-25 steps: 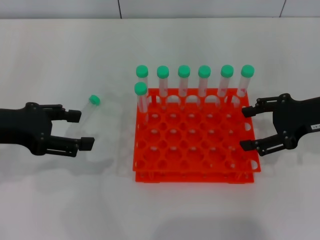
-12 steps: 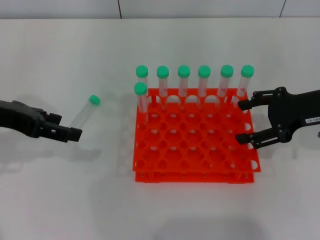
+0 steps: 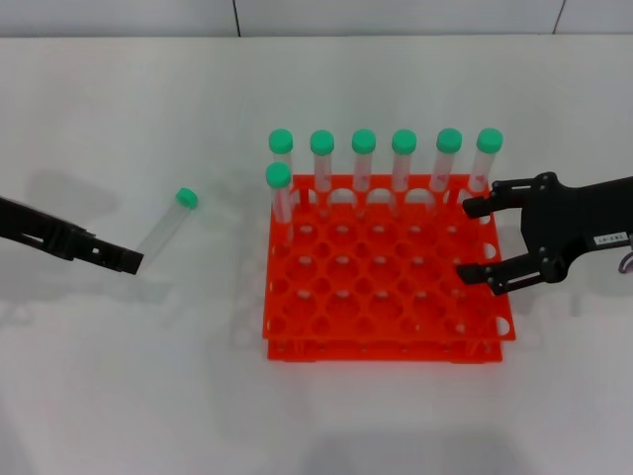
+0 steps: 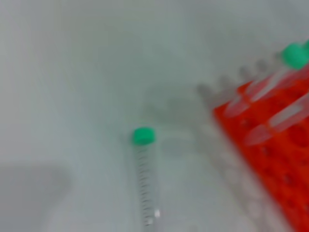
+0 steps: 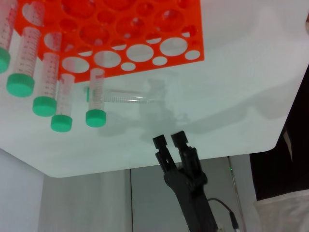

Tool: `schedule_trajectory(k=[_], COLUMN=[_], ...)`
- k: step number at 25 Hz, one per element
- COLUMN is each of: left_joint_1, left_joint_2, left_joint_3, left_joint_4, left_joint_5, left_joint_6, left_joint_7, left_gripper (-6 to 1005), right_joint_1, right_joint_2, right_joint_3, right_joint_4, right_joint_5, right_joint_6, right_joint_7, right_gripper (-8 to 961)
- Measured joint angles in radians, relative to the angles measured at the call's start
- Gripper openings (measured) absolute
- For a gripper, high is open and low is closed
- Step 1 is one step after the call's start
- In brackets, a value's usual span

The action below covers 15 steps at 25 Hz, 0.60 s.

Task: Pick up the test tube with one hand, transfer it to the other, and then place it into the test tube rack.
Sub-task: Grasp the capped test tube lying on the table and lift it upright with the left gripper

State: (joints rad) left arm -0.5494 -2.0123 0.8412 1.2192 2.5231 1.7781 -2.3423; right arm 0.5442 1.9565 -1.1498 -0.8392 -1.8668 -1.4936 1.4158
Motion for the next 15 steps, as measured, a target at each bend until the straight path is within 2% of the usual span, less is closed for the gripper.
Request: schedule_trajectory(k=[3,15], left_joint_1=[-0.005,-0.042], left_joint_2=[-0.011,-0.024], left_joint_3=[0.015,0.088], left_joint_4=[-0.007,-0.085], left_joint_5=[0.042,0.126], left_joint_6=[-0.038,-0.166], left_joint_7=[-0.004,-0.033], left_gripper=[825,815], right_joint_1=[-0.001,-0.003], right_joint_2=[0.003,0.008], right_joint_3=[0.0,-0.002], right_joint_4=[0.0,0.0], right_joint_5=[0.0,0.0], right_joint_6=[0.0,-0.002], right_joint_7=[-0.001,-0.004], right_gripper=[841,841])
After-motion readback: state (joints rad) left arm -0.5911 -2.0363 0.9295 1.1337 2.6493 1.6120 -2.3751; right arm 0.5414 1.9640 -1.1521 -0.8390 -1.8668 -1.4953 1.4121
